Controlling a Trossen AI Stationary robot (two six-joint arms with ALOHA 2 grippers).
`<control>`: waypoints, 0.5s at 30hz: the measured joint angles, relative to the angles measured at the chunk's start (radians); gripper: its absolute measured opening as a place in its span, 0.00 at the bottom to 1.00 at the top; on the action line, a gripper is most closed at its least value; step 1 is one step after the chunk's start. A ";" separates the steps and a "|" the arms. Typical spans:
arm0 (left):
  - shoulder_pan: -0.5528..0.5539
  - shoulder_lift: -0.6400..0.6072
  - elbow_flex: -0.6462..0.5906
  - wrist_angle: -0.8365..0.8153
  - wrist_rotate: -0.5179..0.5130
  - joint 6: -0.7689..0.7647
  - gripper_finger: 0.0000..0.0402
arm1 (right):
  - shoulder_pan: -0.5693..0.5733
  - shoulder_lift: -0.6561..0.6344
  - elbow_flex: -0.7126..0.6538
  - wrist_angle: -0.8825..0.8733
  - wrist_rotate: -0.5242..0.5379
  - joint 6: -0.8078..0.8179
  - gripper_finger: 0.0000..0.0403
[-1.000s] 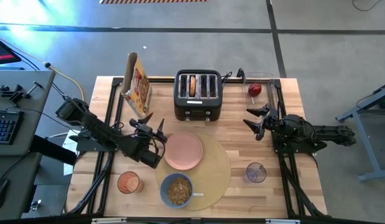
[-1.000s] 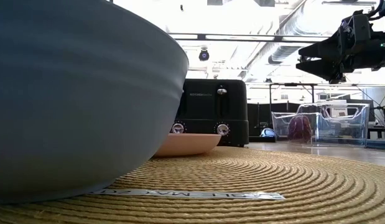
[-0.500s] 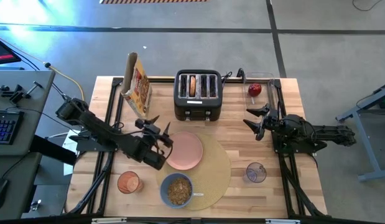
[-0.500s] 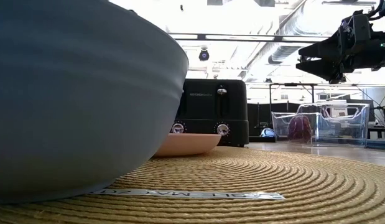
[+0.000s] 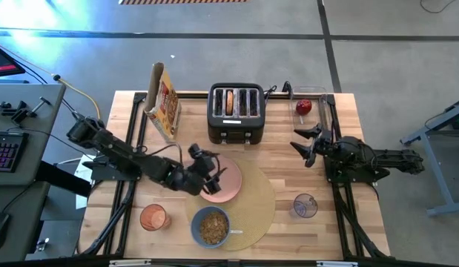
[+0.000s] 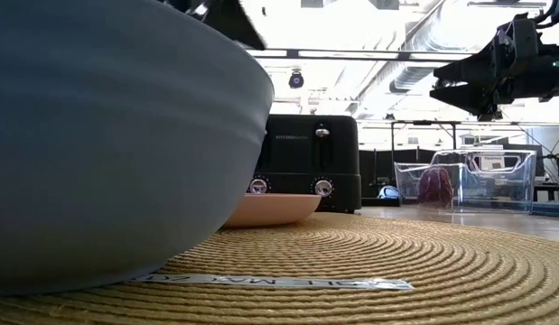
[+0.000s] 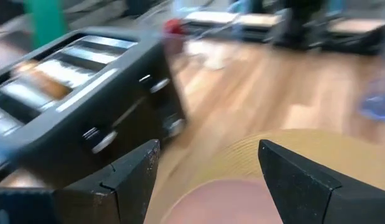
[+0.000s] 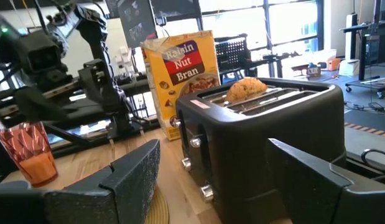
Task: Arrange a breakfast setting
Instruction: Put the spoon on the bottom right of the place mat
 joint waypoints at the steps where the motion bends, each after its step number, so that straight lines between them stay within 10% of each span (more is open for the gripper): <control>1: 0.010 0.000 0.000 0.039 0.034 0.032 0.66 | 0.000 0.000 0.000 0.005 0.000 0.000 0.70; 15: 0.186 0.000 0.000 0.257 0.399 0.286 0.66 | 0.000 0.000 0.000 0.077 0.044 0.017 0.70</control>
